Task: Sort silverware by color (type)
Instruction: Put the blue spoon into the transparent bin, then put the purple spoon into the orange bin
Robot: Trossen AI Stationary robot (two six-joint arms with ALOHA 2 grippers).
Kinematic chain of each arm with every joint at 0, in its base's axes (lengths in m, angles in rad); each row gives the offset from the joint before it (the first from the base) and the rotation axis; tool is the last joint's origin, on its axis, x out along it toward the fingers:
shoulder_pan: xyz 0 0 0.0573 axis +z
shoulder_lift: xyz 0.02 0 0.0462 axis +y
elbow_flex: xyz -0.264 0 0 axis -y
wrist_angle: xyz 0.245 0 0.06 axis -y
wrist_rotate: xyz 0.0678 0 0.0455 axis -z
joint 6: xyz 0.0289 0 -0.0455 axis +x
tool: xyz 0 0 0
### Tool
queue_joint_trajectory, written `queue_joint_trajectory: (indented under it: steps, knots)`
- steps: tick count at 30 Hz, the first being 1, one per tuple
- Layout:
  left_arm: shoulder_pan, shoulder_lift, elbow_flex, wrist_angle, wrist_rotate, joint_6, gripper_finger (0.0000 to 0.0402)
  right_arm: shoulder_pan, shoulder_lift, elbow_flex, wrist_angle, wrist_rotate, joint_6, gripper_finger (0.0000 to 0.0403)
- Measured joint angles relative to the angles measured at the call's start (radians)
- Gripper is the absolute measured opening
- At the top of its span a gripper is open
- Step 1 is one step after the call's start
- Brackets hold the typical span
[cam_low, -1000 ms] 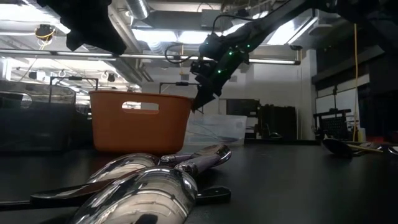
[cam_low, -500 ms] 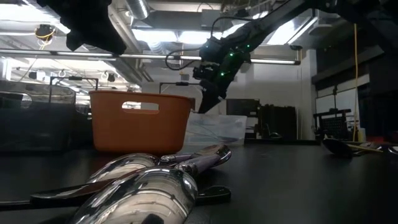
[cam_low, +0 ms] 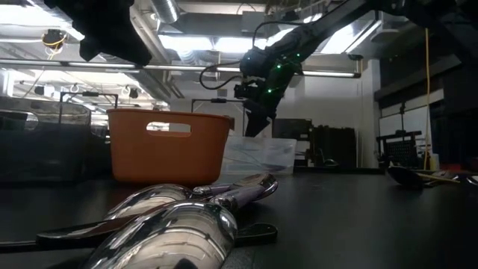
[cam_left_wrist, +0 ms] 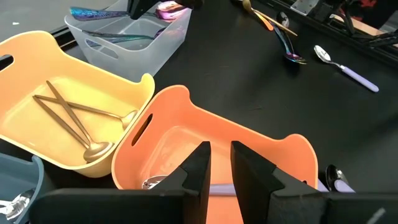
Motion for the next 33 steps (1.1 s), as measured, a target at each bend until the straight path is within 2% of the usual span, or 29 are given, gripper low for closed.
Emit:
queue_joint_trajectory:
  steps: [20,33]
  knots:
    - [0.000,0.000,0.000,0.000,0.000,0.018,0.0056,0.000,0.000,0.000,-0.007,0.000,0.000,0.0076]
    - [0.000,0.000,0.000,0.000,0.000,0.018,0.0056,0.002,-0.016,0.000,-0.026,0.000,0.000,0.0080]
